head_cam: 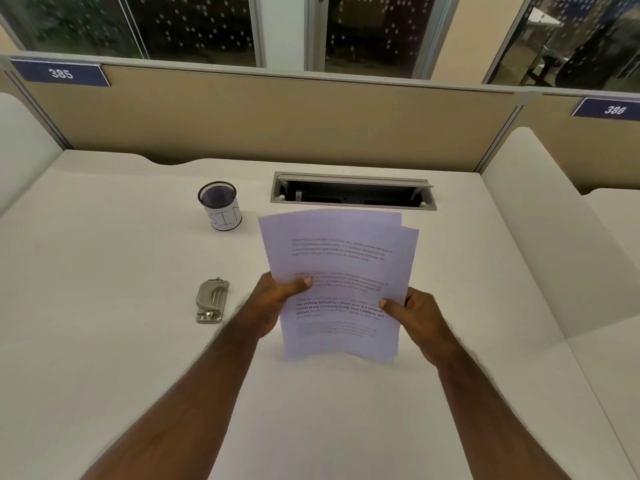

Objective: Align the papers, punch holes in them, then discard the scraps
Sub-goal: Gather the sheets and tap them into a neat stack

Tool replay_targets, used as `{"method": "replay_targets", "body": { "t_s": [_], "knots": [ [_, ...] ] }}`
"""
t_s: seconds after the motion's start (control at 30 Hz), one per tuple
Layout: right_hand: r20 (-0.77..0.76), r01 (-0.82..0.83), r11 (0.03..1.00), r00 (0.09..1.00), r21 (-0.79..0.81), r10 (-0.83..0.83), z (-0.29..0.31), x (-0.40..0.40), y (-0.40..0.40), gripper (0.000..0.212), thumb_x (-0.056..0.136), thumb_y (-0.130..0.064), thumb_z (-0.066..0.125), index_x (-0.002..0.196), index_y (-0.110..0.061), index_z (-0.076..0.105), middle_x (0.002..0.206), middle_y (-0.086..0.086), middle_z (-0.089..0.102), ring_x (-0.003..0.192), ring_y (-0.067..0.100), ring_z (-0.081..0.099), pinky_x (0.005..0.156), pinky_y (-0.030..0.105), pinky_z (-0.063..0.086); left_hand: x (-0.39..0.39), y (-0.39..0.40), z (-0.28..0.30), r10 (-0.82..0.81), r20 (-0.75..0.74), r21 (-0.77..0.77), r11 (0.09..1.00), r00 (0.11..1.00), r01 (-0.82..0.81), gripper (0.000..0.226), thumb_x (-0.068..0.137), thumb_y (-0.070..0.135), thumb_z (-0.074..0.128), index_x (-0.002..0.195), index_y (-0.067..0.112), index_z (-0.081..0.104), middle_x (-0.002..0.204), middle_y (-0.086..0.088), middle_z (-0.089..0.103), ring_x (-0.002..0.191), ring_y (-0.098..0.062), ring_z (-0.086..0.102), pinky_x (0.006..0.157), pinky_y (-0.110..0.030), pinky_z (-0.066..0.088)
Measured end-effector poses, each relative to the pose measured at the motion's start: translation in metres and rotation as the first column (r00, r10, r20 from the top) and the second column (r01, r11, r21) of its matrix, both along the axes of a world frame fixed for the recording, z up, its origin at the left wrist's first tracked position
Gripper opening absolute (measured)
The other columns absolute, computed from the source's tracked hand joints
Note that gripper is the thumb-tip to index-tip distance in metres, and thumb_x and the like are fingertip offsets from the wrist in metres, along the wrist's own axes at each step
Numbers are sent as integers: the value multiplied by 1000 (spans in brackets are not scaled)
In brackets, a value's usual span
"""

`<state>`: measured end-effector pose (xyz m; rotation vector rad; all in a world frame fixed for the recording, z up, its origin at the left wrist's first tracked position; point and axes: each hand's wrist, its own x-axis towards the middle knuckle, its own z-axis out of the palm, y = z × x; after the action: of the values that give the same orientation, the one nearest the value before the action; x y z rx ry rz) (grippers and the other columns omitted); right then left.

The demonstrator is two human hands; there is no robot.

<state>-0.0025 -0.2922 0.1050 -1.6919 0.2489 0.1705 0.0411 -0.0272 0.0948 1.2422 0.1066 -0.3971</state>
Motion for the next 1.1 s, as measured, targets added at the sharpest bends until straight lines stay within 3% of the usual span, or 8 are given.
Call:
{"method": "replay_targets", "body": {
  "t_s": [0.13, 0.2, 0.43, 0.67, 0.77, 0.87, 1.0, 1.1],
  "knots": [
    [138, 12, 999, 990, 30, -16, 25, 3, 5, 21, 82, -11, 72, 98, -25, 72, 92, -13, 77, 81, 13, 74, 71, 25, 60, 8, -3, 35, 24, 174, 34, 999, 985, -31, 33, 77, 4, 73, 108, 16, 71, 111, -15, 73, 101, -37, 70, 83, -49, 59],
    [161, 19, 999, 987, 29, -24, 27, 4, 6, 22, 80, -12, 74, 96, -27, 72, 94, -11, 76, 82, 14, 73, 72, 27, 60, 10, -3, 39, 11, 201, 63, 998, 979, -24, 34, 76, 8, 75, 109, 16, 70, 111, -14, 73, 100, -35, 70, 83, -47, 59],
    [55, 51, 996, 997, 70, -55, 5, -3, 11, 26, 68, -26, 84, 93, -27, 76, 102, 2, 77, 97, 28, 71, 87, 46, 58, -1, -8, 19, -95, 194, 230, 972, 976, 49, 35, 79, 16, 77, 113, 17, 71, 112, -7, 74, 103, -29, 70, 89, -47, 57],
    [98, 52, 990, 993, 129, -65, 7, 1, 14, 20, 79, -13, 76, 89, -30, 77, 95, -4, 78, 90, 15, 72, 86, 38, 57, -1, -11, 20, -34, 221, 184, 983, 975, -7, 41, 75, 18, 79, 114, 16, 69, 115, -11, 73, 105, -29, 69, 91, -45, 57],
    [86, 57, 994, 994, 92, -64, 0, -1, 16, 21, 80, -16, 76, 95, -31, 75, 101, -1, 77, 94, 20, 71, 88, 43, 58, -3, -11, 11, -42, 197, 237, 972, 980, -6, 42, 74, 24, 81, 114, 18, 70, 113, -7, 74, 104, -28, 69, 93, -49, 56],
    [90, 70, 994, 993, 87, -78, -4, 3, 15, 22, 81, -19, 75, 101, -28, 72, 102, 1, 76, 96, 23, 70, 85, 42, 58, -2, -12, 11, -10, 206, 210, 977, 978, -34, 37, 77, 20, 79, 113, 18, 70, 112, -6, 74, 102, -25, 70, 87, -40, 59],
    [60, 110, 993, 992, 37, -113, -10, 3, 14, 14, 80, -25, 76, 93, -27, 72, 99, 1, 76, 98, 27, 71, 83, 35, 58, -3, -16, 6, 23, 160, 243, 968, 987, -62, 30, 81, 22, 76, 110, 16, 71, 106, -4, 76, 99, -25, 72, 80, -36, 59],
    [56, 192, 981, 980, -37, -190, -22, -1, 15, 49, 81, -31, 75, 127, -24, 61, 124, -9, 64, 112, 13, 63, 92, 30, 51, -1, -16, 3, 163, 69, 128, 977, 984, -171, 28, 82, 18, 74, 108, 8, 71, 105, -13, 76, 97, -34, 72, 83, -47, 59]
  ]
}}
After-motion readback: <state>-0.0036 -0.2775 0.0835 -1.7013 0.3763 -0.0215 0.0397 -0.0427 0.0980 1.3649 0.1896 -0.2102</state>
